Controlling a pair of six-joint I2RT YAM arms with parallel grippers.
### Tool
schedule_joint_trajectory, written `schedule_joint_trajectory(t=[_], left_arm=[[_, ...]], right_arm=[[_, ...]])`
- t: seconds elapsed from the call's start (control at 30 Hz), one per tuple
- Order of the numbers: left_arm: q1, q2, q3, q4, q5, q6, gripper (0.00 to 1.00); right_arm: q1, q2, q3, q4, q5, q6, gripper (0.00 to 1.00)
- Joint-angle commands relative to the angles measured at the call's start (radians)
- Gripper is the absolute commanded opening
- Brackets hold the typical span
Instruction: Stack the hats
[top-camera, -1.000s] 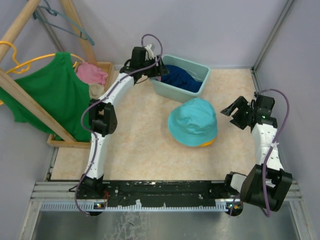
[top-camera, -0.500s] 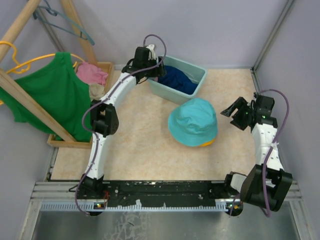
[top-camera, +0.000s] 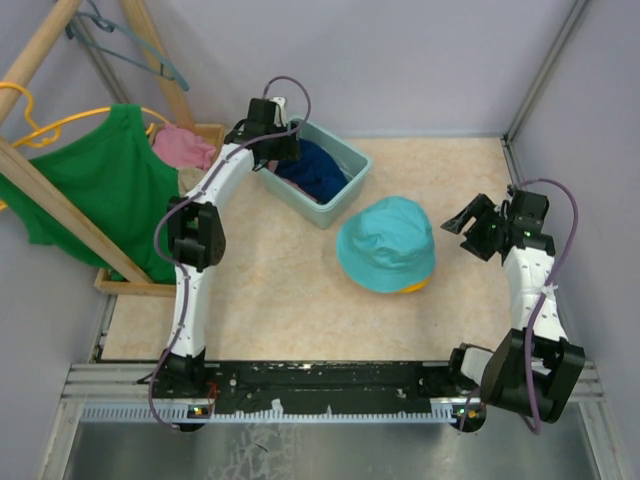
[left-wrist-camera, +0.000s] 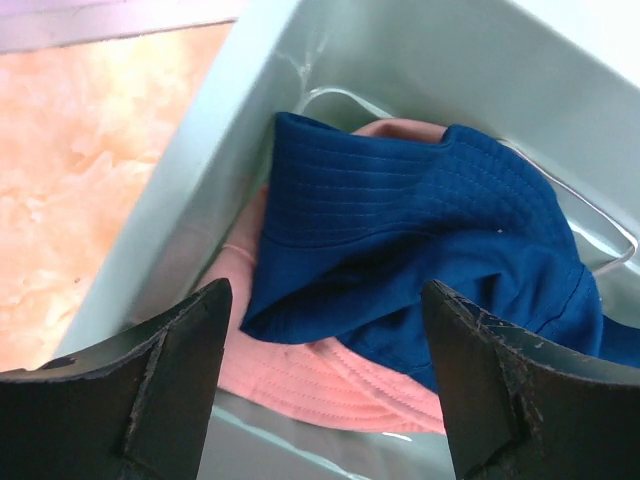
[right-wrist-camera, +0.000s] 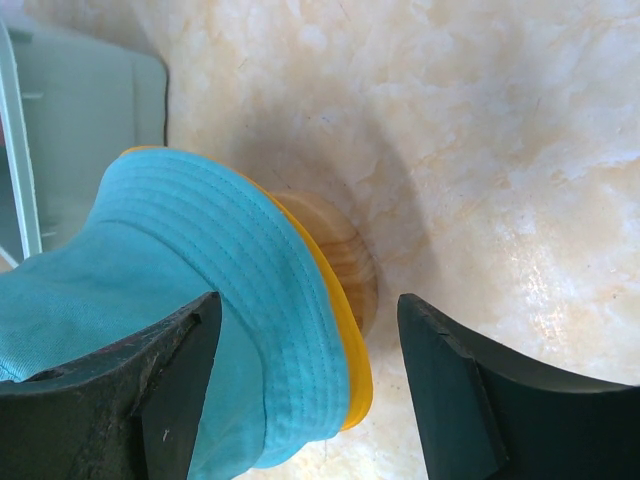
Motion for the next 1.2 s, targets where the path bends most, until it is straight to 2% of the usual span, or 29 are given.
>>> schedule_joint_trajectory(t=[0.0, 0.1, 0.27, 0.5, 0.83, 0.87, 0.93, 1.03, 1.07, 1.17], left_arm=[[-0.012, -0.068, -0.014, -0.035, 0.052, 0.035, 0.82], [-0.042, -0.064, -0.003, -0.042, 0.109, 0.024, 0.83], [-0.103, -0.054, -0.016, -0.051, 0.118, 0.017, 0.83], [-0.128, -0.003, -0.015, -0.026, 0.067, -0.015, 0.9], [-0.126, 0.07, 0.051, -0.061, -0.019, -0.016, 0.87], [-0.125, 0.081, 0.062, -0.066, -0.022, -0.014, 0.83], [-0.121, 0.102, 0.09, -0.075, -0.013, -0.02, 0.68], [-0.117, 0.101, 0.121, -0.08, 0.02, -0.038, 0.24], [-0.114, 0.087, 0.124, -0.077, 0.03, -0.044, 0.15], [-0.1, 0.005, 0.127, -0.061, 0.061, -0.058, 0.01]], right_arm=[[0.001, -0.003, 0.046, 0.028, -0.003, -0.014, 0.71], [0.001, -0.001, 0.048, 0.027, -0.006, -0.014, 0.71], [0.002, -0.004, 0.04, 0.027, -0.009, -0.016, 0.71], [0.011, -0.012, 0.04, 0.022, -0.015, -0.015, 0.71], [0.026, -0.007, 0.049, 0.014, -0.016, -0.014, 0.71], [0.029, -0.007, 0.049, 0.015, -0.016, -0.014, 0.71], [0.034, -0.006, 0.059, 0.013, -0.016, -0.01, 0.71], [0.045, -0.004, 0.094, -0.007, 0.002, -0.011, 0.7], [0.049, -0.003, 0.11, -0.015, 0.009, -0.014, 0.7], [0.053, 0.001, 0.168, -0.039, 0.043, -0.018, 0.7]])
